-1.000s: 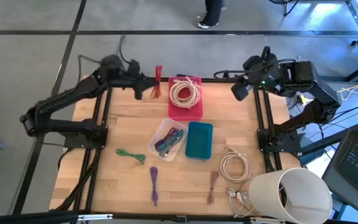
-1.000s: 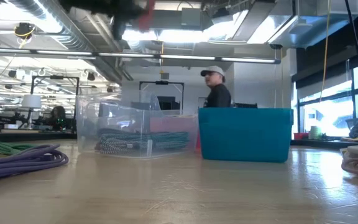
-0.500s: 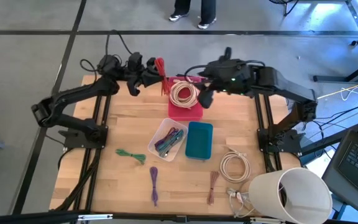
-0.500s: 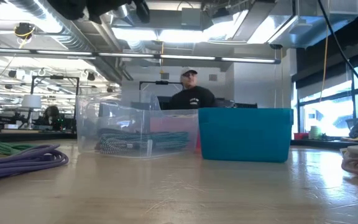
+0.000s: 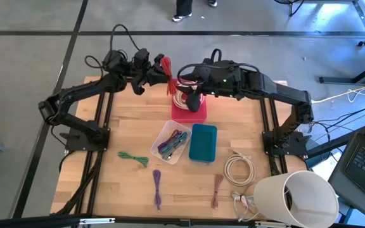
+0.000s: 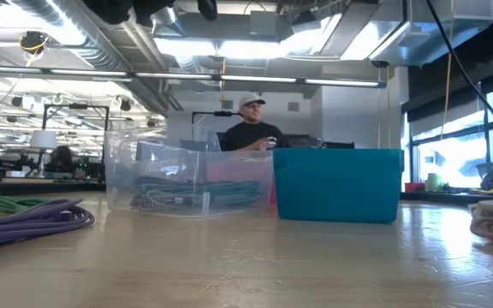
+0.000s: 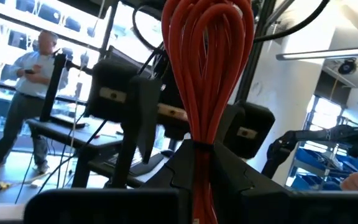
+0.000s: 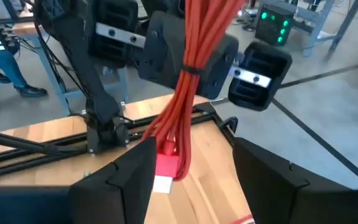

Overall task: Pick & Place USB Port
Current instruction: Put the red charger cable into the blue bin

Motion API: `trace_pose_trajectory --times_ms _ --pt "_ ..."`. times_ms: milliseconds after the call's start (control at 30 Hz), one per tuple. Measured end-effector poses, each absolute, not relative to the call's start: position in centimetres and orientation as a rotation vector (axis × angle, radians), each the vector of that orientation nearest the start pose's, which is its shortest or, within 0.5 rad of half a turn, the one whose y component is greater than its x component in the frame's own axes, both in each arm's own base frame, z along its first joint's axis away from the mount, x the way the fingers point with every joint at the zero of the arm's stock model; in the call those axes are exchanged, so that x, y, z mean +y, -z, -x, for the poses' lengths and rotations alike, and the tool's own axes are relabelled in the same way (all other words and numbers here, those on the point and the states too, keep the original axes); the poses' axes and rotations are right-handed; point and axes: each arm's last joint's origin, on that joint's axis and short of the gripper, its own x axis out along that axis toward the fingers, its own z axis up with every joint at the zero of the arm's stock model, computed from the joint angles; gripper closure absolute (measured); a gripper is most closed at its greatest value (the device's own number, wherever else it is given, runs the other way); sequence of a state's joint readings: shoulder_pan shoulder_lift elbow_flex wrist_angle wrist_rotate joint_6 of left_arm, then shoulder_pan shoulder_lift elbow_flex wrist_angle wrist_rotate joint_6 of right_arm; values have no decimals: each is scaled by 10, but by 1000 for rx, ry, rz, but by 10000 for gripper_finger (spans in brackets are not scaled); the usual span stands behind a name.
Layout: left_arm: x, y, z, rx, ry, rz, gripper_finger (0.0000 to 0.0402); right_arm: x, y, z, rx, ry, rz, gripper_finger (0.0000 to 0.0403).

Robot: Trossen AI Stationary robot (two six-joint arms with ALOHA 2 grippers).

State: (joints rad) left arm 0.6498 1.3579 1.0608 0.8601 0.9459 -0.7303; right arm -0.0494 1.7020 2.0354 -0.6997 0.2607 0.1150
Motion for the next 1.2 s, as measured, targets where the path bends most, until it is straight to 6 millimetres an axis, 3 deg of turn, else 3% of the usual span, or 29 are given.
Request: trace_pose_trajectory --times_ms 567,800,967,1133,1200 --pt "151 -396 -245 -270 432 298 383 -26 -471 -365 261 320 -70 188" --pt "146 -397 -248 -273 447 295 383 -26 -461 -379 269 289 -97 201" --pt "145 -397 -249 -272 451 296 383 -26 -455 -388 270 281 -98 255" --pt "145 -396 -249 -259 463 320 377 -27 -454 -386 284 287 -96 375" --pt "145 -396 -249 -264 451 328 354 -28 -454 -385 288 320 -89 377"
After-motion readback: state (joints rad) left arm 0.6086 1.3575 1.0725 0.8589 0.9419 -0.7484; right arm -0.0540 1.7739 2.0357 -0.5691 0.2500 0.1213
